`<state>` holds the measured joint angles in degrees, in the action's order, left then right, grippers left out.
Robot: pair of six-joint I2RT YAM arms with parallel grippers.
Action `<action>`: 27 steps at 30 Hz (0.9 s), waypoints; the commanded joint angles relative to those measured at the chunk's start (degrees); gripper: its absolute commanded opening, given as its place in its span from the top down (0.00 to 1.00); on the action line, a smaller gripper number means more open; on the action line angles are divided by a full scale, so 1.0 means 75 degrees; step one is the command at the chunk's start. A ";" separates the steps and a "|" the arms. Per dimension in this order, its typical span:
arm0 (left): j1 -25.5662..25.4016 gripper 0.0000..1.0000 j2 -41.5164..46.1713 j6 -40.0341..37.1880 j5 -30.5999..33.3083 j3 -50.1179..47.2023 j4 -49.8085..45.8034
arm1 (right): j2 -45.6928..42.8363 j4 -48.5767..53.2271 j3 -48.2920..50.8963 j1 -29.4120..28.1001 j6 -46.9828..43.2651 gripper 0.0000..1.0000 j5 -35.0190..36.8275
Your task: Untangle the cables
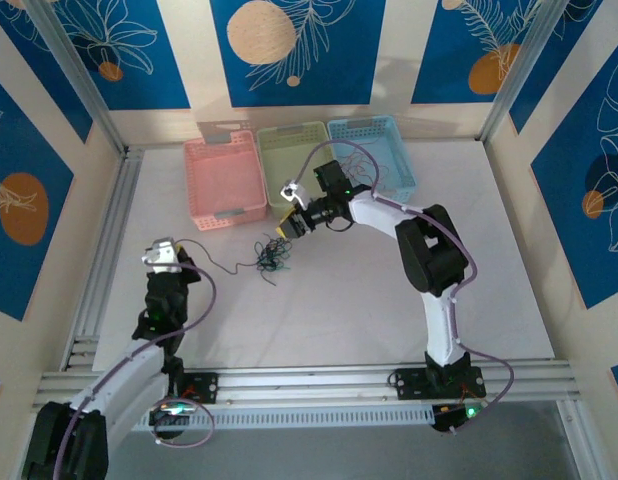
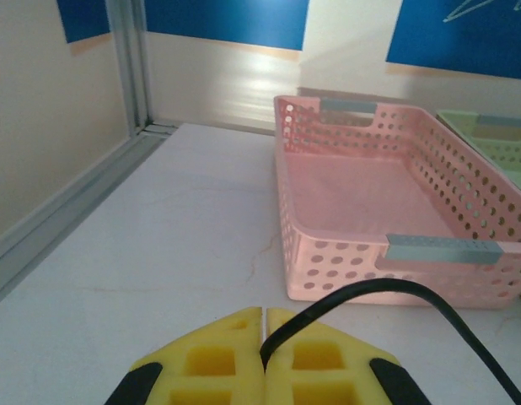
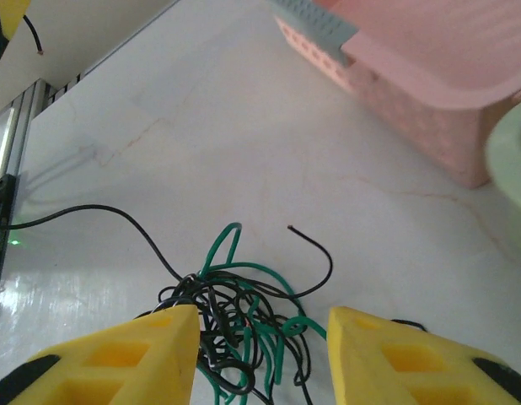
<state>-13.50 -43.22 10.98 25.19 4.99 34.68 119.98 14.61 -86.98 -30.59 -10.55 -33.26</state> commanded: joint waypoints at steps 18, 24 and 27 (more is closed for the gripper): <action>0.0100 1.00 -0.0139 -0.0069 -0.0492 0.0225 0.0485 | 0.0874 0.2621 -0.1376 -0.0506 -0.1098 0.58 0.0383; 0.0098 1.00 -0.0199 -0.0062 -0.0474 0.0236 0.0499 | 0.1062 0.2503 -0.1431 -0.0688 -0.1215 0.55 0.1047; 0.0100 1.00 -0.0200 -0.0035 -0.0431 0.0247 0.0472 | 0.1184 0.2571 -0.1522 -0.0737 -0.1391 0.59 0.1093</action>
<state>-13.50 -44.77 10.37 22.46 5.19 36.86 127.44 31.86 -96.66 -35.53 -18.70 -26.30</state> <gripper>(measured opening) 0.058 0.425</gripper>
